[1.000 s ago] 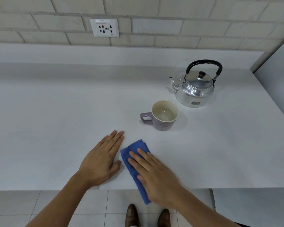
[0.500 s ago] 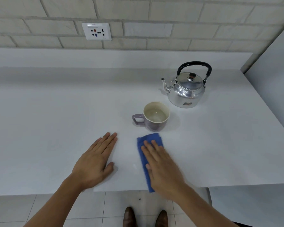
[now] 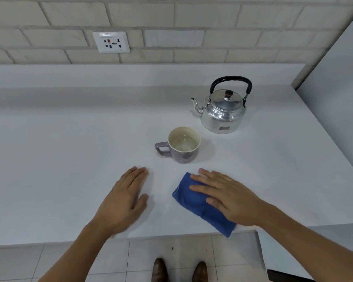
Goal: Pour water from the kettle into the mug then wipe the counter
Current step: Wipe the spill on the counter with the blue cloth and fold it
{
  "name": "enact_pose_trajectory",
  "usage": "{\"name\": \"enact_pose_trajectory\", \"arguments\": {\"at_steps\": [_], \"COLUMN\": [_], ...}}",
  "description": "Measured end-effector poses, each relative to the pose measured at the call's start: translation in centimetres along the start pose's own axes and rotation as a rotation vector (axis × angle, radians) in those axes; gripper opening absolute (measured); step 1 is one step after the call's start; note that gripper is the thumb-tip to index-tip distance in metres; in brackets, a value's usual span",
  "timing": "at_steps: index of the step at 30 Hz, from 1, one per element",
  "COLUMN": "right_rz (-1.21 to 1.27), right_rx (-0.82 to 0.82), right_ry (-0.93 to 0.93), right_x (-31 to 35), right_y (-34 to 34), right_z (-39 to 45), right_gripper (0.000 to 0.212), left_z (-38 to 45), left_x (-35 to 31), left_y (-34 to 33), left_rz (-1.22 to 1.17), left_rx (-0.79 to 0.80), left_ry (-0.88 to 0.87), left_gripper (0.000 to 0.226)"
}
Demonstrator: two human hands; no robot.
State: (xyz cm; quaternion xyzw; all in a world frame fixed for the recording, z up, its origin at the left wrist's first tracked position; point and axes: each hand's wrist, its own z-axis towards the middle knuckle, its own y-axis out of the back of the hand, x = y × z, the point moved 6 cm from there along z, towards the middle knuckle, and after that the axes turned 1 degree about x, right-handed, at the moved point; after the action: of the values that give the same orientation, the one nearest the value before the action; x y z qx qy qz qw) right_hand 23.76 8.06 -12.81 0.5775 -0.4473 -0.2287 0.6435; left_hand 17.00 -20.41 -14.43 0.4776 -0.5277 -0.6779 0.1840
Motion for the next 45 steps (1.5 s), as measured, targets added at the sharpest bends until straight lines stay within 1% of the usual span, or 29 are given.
{"name": "enact_pose_trajectory", "arguments": {"at_steps": [2, 4, 6, 7, 9, 14, 16, 19, 23, 25, 29, 31, 34, 38, 42, 45], "right_rz": [0.123, 0.183, 0.246, 0.273, 0.315, 0.390, 0.419, 0.452, 0.438, 0.474, 0.682, 0.781, 0.893, 1.020, 1.088, 1.102], "right_rx": [-0.147, -0.310, -0.391, -0.396, -0.367, -0.296, -0.281, -0.300, -0.335, -0.372, -0.489, -0.550, -0.592, -0.589, -0.546, -0.528], "right_ry": [-0.181, -0.407, -0.637, -0.720, -0.824, -0.933, -0.967, -0.992, -0.975, -0.968, -0.958, -0.928, -0.891, -0.832, -0.752, -0.692], "right_x": [-0.9, -2.0, -2.8, -3.0, -2.9, -1.7, -1.5, -1.3, -1.0, -0.8, -0.3, 0.2, 1.1, 2.7, 4.8, 6.0], "right_y": [1.1, 1.6, 1.4, 1.0, -0.1, -2.2, -2.7, -2.7, -2.5, -2.2, -1.5, -0.9, -0.3, 0.2, 0.6, 0.8], "right_z": [-1.0, -2.9, -5.0, -5.9, -7.3, -8.6, -8.6, -8.4, -8.0, -7.8, -7.3, -6.6, -5.0, -1.5, 3.4, 7.4], "right_gripper": [0.043, 0.036, 0.030, 0.030, 0.034, 0.044, 0.040, 0.013, 0.021, 0.020, 0.018, 0.019, 0.017, 0.016, 0.016, 0.018], "left_z": [0.5, 1.3, 2.3, 2.9, 4.1, 6.2, 6.5, 6.4, 5.8, 5.4, 4.5, 3.9, 2.7, 1.1, -0.5, -1.6], "left_x": [-2.4, -4.6, -6.4, -7.1, -8.5, -10.4, -10.8, -11.3, -11.0, -10.8, -10.4, -9.8, -7.8, -3.8, 1.0, 4.6], "left_y": [-0.3, -0.9, -1.6, -2.0, -2.7, -3.6, -4.1, -4.9, -5.3, -5.3, -4.8, -4.4, -3.3, -0.5, 3.2, 5.8], "left_rz": [-0.042, -0.086, -0.150, -0.176, -0.178, -0.066, -0.028, -0.034, -0.156, -0.206, -0.377, -0.474, -0.635, -0.769, -0.819, -0.810], "left_rx": [-0.049, -0.076, -0.074, -0.065, -0.036, 0.051, 0.082, 0.122, 0.130, 0.127, 0.072, 0.042, -0.029, -0.160, -0.301, -0.383], "left_ry": [-0.021, 0.004, 0.068, 0.095, 0.125, 0.210, 0.248, 0.281, 0.320, 0.319, 0.294, 0.311, 0.380, 0.453, 0.539, 0.596], "left_gripper": [0.057, 0.045, 0.038, 0.036, 0.035, 0.040, 0.039, 0.034, 0.020, 0.013, 0.007, 0.004, 0.010, 0.021, 0.016, 0.010]}}
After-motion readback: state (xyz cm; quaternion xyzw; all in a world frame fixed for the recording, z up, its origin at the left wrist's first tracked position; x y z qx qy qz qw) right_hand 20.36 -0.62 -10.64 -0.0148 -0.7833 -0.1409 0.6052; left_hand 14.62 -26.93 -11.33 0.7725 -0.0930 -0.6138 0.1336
